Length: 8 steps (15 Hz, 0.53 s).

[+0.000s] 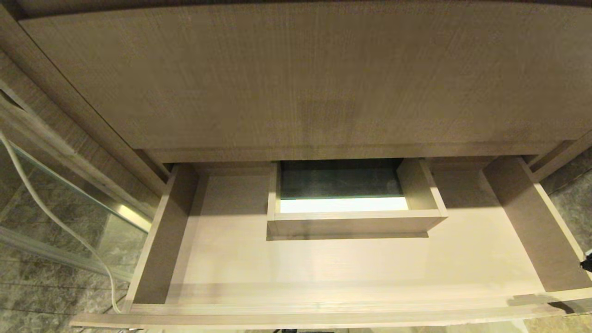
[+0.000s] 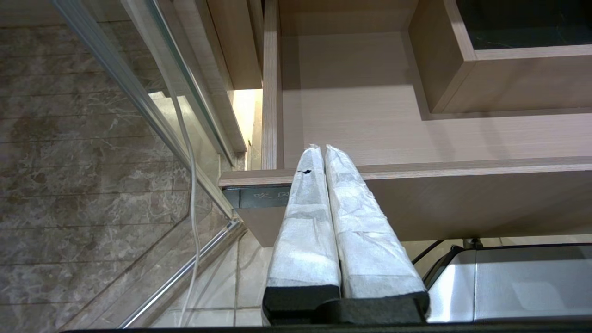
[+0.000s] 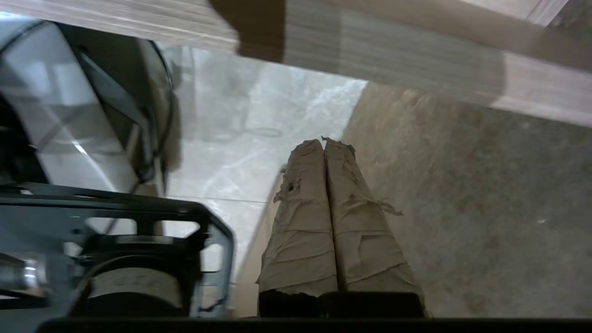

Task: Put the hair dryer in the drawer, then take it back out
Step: Close the drawer

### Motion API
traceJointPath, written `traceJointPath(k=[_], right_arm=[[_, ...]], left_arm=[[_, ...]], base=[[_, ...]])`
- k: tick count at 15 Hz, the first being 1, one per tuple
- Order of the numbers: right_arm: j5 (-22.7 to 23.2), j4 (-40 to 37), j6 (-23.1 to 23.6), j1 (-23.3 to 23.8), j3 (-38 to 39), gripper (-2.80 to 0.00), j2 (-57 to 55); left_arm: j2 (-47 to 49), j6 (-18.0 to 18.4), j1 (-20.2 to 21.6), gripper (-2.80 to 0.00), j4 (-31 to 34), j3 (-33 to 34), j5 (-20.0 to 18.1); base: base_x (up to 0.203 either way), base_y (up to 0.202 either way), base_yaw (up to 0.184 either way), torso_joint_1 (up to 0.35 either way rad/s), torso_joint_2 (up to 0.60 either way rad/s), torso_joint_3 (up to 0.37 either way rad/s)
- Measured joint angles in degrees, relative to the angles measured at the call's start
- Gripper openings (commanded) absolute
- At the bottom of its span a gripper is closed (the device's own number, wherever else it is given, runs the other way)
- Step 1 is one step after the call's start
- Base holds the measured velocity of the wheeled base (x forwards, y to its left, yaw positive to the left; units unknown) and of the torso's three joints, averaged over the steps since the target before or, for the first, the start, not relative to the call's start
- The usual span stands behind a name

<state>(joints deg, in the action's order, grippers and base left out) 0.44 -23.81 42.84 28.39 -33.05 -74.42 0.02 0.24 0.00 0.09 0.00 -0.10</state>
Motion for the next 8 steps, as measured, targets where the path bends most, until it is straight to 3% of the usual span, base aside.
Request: traceJointPath(k=[4,8], right_arm=[[0.3,0.5,1.8,0.1,-1.4,-2.8,-4.5],[1.2,2.8,0.8,0.0,-5.2,-2.8,-9.9]], left_arm=[[0.0,0.0,0.0,-2.8,0.0,0.0,0.0],[0.0,0.0,0.0,-2.8,0.0,0.0,0.0]], base=[[0.0,0.0,0.0,0.0,0.0,0.0],[0.0,0.0,0.0,0.0,0.0,0.0]])
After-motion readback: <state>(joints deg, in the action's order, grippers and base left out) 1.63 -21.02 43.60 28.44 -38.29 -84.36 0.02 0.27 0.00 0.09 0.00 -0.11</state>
